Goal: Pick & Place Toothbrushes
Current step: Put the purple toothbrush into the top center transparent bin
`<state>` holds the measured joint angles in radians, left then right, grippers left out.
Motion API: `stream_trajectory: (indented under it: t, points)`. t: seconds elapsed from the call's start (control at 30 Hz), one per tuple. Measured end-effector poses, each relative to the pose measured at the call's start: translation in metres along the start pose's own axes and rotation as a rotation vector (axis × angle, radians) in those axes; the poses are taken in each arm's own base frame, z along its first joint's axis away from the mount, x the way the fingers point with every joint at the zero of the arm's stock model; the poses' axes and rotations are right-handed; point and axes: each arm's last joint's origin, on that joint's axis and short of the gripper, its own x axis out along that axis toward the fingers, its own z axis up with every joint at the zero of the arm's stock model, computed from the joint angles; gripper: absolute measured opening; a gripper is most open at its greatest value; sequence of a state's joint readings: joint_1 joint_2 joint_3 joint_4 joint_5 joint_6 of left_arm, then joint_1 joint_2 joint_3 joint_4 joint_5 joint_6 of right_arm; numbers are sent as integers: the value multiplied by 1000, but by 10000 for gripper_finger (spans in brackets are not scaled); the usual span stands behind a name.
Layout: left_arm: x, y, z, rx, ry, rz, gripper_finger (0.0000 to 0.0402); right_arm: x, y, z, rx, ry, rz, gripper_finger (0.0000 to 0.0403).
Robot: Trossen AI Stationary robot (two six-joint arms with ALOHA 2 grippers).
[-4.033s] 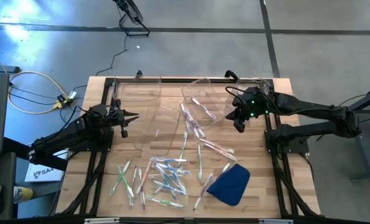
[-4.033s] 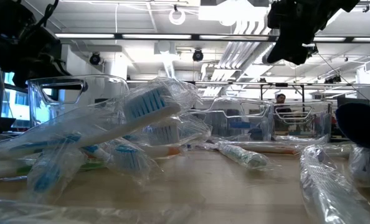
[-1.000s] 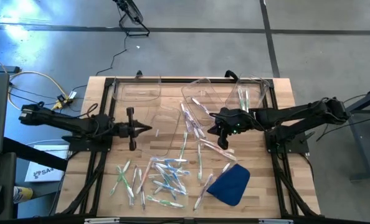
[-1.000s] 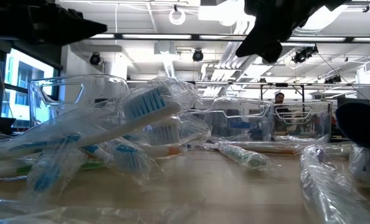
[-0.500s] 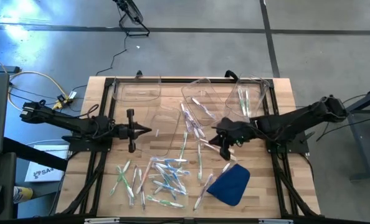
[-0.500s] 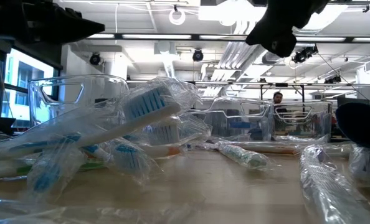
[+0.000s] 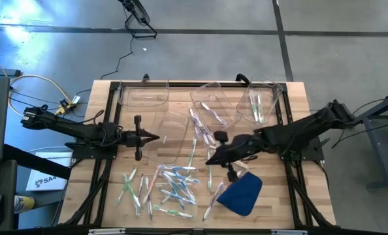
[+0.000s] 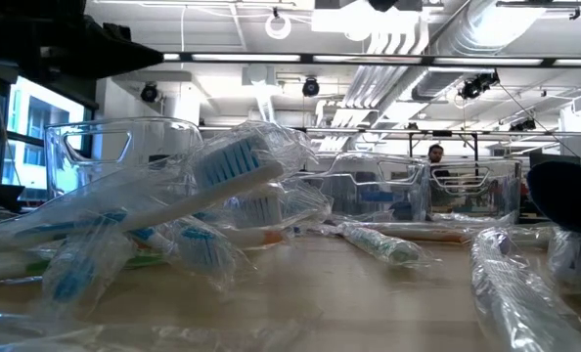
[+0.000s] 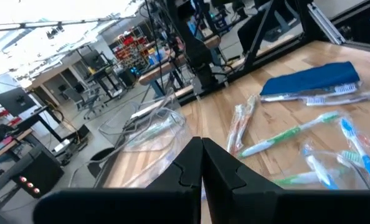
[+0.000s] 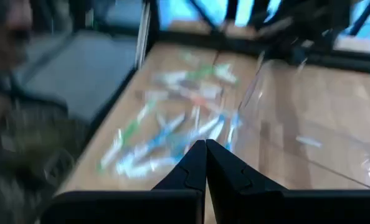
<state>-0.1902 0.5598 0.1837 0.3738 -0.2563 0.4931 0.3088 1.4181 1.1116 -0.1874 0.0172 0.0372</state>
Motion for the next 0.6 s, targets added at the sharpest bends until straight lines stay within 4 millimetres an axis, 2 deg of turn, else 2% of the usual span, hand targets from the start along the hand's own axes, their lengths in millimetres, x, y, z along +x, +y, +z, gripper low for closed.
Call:
stream_trajectory:
  t: [0.2, 0.3, 0.47, 0.6]
  points:
    - [0, -2, -4, 13, 45, -23, 0, 39, 0, -12, -63, 220, 2, 3]
    - [0, -3, -5, 15, 53, -28, 0, 59, 3, -24, -55, 299, 72, 2]
    - [0, -3, -6, 17, 59, -31, 0, 79, 22, -41, -59, 370, 213, 2]
    - [0, -3, -6, 14, 61, -32, 0, 87, 41, -50, -78, 403, 226, 2]
